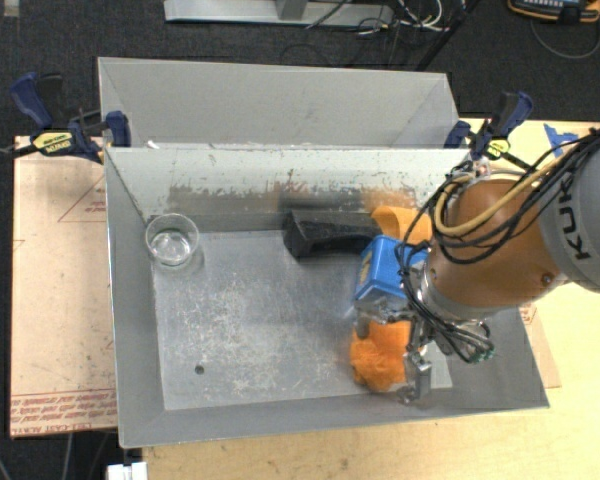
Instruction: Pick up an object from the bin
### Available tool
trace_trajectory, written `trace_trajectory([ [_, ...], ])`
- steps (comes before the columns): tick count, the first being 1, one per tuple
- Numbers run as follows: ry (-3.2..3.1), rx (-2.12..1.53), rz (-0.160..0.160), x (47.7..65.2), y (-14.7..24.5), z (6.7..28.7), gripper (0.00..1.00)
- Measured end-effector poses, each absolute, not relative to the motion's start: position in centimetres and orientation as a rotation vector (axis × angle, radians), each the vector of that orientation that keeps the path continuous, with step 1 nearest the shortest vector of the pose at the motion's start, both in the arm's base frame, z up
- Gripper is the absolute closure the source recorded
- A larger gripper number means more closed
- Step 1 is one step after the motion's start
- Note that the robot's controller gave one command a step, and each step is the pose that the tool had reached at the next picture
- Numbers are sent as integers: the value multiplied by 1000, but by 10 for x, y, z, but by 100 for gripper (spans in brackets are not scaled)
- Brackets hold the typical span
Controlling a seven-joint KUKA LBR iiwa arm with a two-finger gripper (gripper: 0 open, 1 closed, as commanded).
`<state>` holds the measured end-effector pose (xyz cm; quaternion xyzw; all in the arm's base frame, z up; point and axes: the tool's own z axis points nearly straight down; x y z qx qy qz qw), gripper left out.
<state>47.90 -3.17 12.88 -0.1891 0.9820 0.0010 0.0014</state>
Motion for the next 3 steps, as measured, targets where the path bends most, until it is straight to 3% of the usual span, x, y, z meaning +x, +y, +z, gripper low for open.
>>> trace_trajectory([
  [1,3000,-884,0,482,-26,84,0],
  [2,2935,-1102,4,482,-23,70,100],
  [3,2935,-1102,4,482,-23,70,100],
])
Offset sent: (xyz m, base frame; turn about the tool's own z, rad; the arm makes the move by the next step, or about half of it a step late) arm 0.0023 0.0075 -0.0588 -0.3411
